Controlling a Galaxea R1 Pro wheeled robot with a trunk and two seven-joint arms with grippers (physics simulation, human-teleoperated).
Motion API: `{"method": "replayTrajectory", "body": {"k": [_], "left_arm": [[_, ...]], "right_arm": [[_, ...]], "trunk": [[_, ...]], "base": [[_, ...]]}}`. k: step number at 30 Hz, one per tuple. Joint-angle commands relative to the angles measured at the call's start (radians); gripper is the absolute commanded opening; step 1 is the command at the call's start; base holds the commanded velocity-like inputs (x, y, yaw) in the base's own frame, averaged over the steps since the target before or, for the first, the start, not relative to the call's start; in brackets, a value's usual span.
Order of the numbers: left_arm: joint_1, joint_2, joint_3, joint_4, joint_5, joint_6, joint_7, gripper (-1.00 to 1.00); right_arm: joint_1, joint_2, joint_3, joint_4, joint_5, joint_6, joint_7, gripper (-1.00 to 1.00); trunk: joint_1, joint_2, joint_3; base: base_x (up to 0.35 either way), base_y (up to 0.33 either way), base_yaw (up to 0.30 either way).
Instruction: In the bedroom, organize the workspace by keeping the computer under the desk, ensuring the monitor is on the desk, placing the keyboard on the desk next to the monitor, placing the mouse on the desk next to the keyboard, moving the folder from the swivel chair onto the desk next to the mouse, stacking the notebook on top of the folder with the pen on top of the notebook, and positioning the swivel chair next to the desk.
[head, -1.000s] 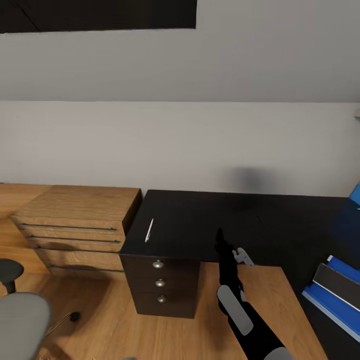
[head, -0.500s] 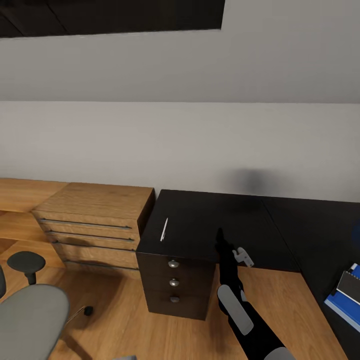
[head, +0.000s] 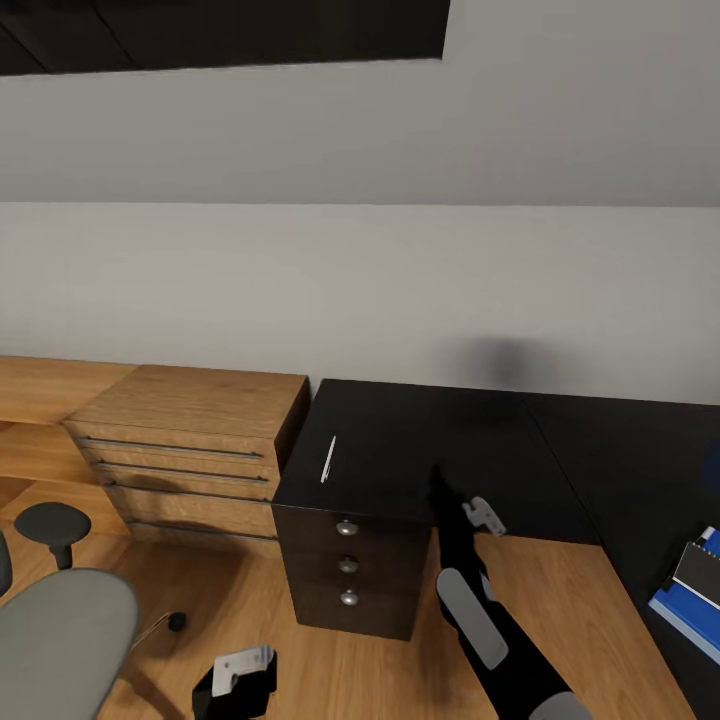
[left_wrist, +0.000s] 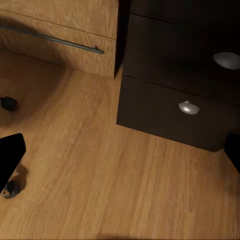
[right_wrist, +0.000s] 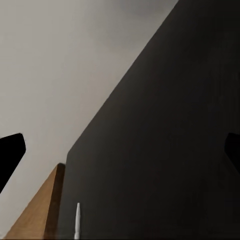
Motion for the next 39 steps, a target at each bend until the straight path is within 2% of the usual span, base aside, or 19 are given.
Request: {"method": "replayTrajectory", "body": {"k": [1,2,4,6,7,9,10,12,13,16,17,23,24,25,26,28,30,34,39], "left_arm": [[0.005,0.000,-0.002,-0.032,0.008,0.029,0.006,1.00],[0.009,0.001,-0.002,-0.060,0.008,0.055,0.006,1.00],[0.024,0.001,-0.001,-0.176,0.009,0.166,0.007,1.00],[0.028,0.000,-0.002,-0.230,0.010,0.217,0.008,1.00],[0.031,-0.002,-0.002,-0.284,0.011,0.260,0.008,1.00],[0.032,-0.003,-0.002,-0.334,0.012,0.296,0.009,1.00],[0.033,-0.004,-0.001,-0.376,0.013,0.324,0.009,1.00],[0.034,-0.004,0.000,-0.409,0.015,0.351,0.009,1.00],[0.034,-0.005,0.003,-0.437,0.020,0.379,0.010,1.00],[0.035,-0.007,0.004,-0.471,0.039,0.423,0.010,1.00],[0.035,-0.009,0.003,-0.485,0.061,0.450,0.010,1.00],[0.035,-0.018,0.003,-0.503,0.127,0.500,0.010,1.00],[0.035,-0.016,0.007,-0.497,0.140,0.508,0.010,1.00],[0.035,-0.015,0.008,-0.494,0.141,0.508,0.010,1.00],[0.035,-0.010,0.017,-0.489,0.142,0.508,0.010,1.00],[0.035,-0.004,0.036,-0.488,0.142,0.507,0.010,1.00],[0.035,0.003,0.070,-0.492,0.144,0.506,0.008,1.00],[0.035,0.006,0.086,-0.494,0.144,0.506,0.007,1.00],[0.035,0.006,0.089,-0.495,0.144,0.505,0.007,1.00]], "right_arm": [[-0.003,0.001,0.005,0.001,0.010,0.028,-0.033,1.00],[-0.006,0.004,0.006,0.002,0.028,0.062,-0.060,1.00],[-0.038,0.018,0.008,0.006,0.123,0.200,-0.171,1.00],[-0.063,0.025,0.008,0.007,0.185,0.273,-0.233,1.00],[-0.090,0.031,0.008,0.007,0.250,0.350,-0.300,1.00],[-0.115,0.035,0.007,0.007,0.309,0.429,-0.366,1.00],[-0.135,0.039,0.007,0.004,0.352,0.508,-0.431,1.00],[-0.151,0.042,0.005,0.000,0.378,0.586,-0.489,1.00],[-0.161,0.044,0.005,-0.005,0.393,0.652,-0.537,1.00],[-0.170,0.045,0.004,-0.008,0.405,0.713,-0.580,1.00],[-0.173,0.046,0.002,-0.010,0.410,0.730,-0.596,1.00],[-0.176,0.048,0.006,-0.001,0.416,0.704,-0.617,1.00],[-0.176,0.071,0.057,0.067,0.423,0.684,-0.619,1.00],[-0.176,0.076,0.075,0.081,0.425,0.680,-0.620,1.00],[-0.176,0.082,0.112,0.098,0.428,0.670,-0.622,1.00],[-0.176,0.086,0.146,0.102,0.430,0.658,-0.625,1.00],[-0.176,0.090,0.191,0.082,0.431,0.639,-0.632,1.00],[-0.175,0.092,0.214,0.066,0.431,0.631,-0.637,1.00],[-0.175,0.094,0.242,0.061,0.431,0.627,-0.637,1.00]], "trunk": [[0.000,-0.001,-0.001],[0.000,-0.001,-0.001],[0.000,-0.001,-0.001],[0.000,-0.001,-0.001],[0.000,-0.001,-0.001],[0.000,-0.001,-0.001],[0.000,-0.001,-0.001],[0.000,-0.001,-0.001],[0.000,-0.001,-0.001],[0.000,-0.001,-0.001],[0.000,-0.001,-0.001],[0.000,-0.001,-0.001],[0.000,-0.001,-0.001],[0.000,-0.001,-0.001],[0.000,-0.001,-0.001],[0.000,-0.001,-0.001],[0.000,-0.001,-0.001],[0.000,-0.001,-0.001],[0.000,-0.001,-0.001]], "base": [[0.000,0.000,0.000],[0.000,0.000,0.000],[0.000,0.000,0.000],[0.000,0.000,0.000],[0.000,0.000,0.000],[0.000,0.000,0.000],[0.000,0.000,0.000],[0.000,0.000,0.000],[0.000,0.000,0.000],[0.000,0.000,0.000],[0.000,0.000,0.000],[0.000,0.000,0.000],[0.000,0.000,0.000],[0.000,0.000,0.000],[0.000,0.000,0.000],[0.000,0.000,0.000],[0.000,0.000,0.000],[0.000,0.000,0.000],[0.000,0.000,0.021]]}}
